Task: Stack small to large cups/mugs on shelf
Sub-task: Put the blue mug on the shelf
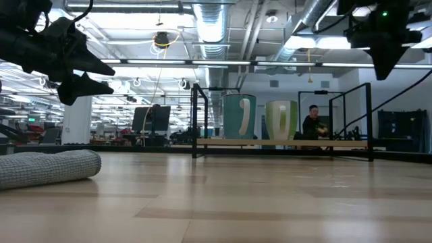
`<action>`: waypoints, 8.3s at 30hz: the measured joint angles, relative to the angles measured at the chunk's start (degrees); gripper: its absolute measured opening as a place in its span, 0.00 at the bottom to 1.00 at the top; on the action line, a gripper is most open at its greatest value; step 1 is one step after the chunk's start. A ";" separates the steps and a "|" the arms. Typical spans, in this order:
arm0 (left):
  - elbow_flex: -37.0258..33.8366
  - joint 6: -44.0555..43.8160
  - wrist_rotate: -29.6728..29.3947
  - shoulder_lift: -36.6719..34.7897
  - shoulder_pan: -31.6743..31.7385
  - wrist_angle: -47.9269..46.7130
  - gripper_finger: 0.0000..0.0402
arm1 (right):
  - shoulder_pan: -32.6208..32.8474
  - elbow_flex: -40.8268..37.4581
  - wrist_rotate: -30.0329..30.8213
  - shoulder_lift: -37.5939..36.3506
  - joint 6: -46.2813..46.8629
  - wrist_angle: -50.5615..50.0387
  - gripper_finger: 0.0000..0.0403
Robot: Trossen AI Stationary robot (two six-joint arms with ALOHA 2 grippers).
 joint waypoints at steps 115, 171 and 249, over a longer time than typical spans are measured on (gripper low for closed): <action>0.00 14.86 22.64 -0.02 0.00 -4.04 0.65 | 64.68 -0.02 -53.67 36.44 78.46 74.63 0.33; 0.00 15.36 21.83 -0.01 0.00 -4.04 0.65 | 60.75 -0.02 -53.45 35.82 68.58 73.00 0.62; -0.02 18.58 18.84 0.00 0.00 -4.31 0.65 | 51.02 -0.25 -41.58 33.82 47.21 22.17 0.09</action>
